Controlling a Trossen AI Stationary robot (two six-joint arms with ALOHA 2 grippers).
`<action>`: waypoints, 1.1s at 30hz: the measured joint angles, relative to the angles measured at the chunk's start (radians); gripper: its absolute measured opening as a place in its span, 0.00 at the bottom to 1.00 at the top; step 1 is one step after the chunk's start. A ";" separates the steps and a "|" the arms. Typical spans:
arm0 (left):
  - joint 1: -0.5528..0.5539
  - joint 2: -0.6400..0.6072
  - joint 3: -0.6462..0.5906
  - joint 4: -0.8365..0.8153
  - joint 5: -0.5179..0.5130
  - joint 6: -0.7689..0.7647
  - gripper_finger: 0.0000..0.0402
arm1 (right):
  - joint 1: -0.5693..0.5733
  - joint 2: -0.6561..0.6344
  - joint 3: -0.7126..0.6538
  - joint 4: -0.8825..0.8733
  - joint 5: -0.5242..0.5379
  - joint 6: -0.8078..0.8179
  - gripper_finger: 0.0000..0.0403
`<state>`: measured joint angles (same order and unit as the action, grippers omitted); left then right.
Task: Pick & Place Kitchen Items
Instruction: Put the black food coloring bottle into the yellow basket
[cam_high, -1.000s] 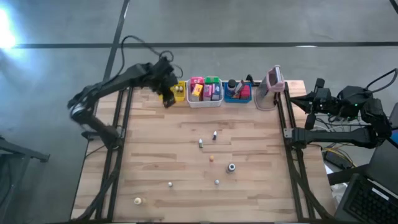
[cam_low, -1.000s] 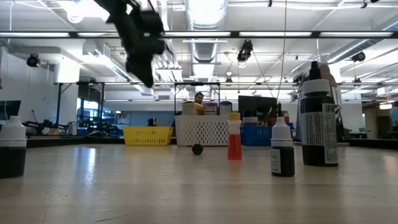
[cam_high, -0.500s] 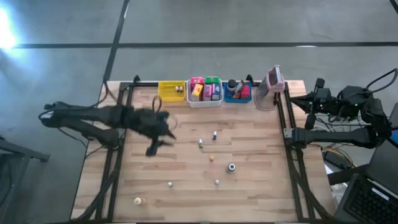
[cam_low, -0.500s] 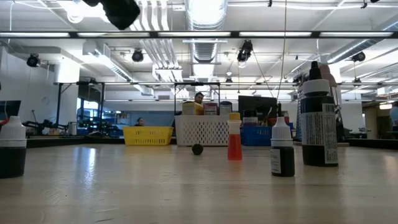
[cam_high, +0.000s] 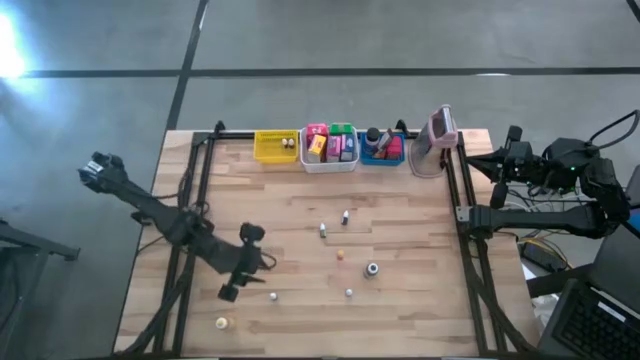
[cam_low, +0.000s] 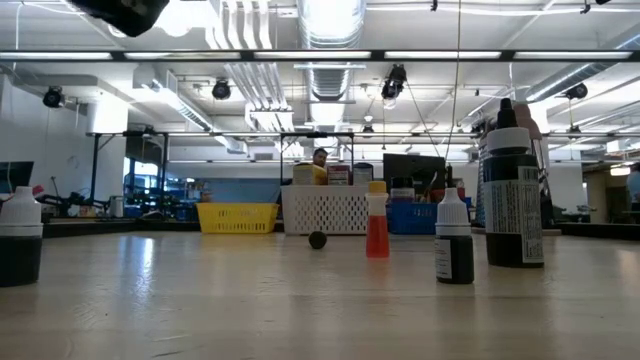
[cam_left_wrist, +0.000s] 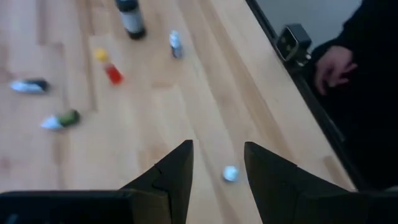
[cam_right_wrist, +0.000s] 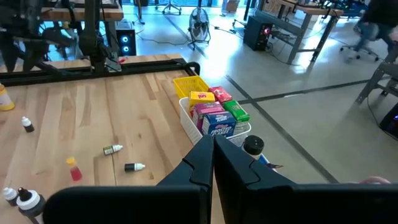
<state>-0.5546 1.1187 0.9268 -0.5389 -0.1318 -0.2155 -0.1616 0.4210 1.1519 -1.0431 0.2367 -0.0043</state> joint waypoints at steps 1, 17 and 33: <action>-0.014 0.011 0.000 0.000 0.001 -0.024 0.37 | 0.000 0.000 0.000 0.000 0.000 0.002 0.02; -0.085 0.282 0.004 0.005 0.018 -0.055 0.37 | 0.000 0.000 0.000 0.000 0.000 -0.003 0.02; -0.069 0.421 0.043 0.013 0.045 -0.125 0.37 | 0.000 0.000 0.000 0.000 0.000 0.002 0.02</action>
<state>-0.6231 1.5399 0.9703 -0.5255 -0.0872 -0.3404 -0.1616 0.4211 1.1517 -1.0431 0.2363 -0.0026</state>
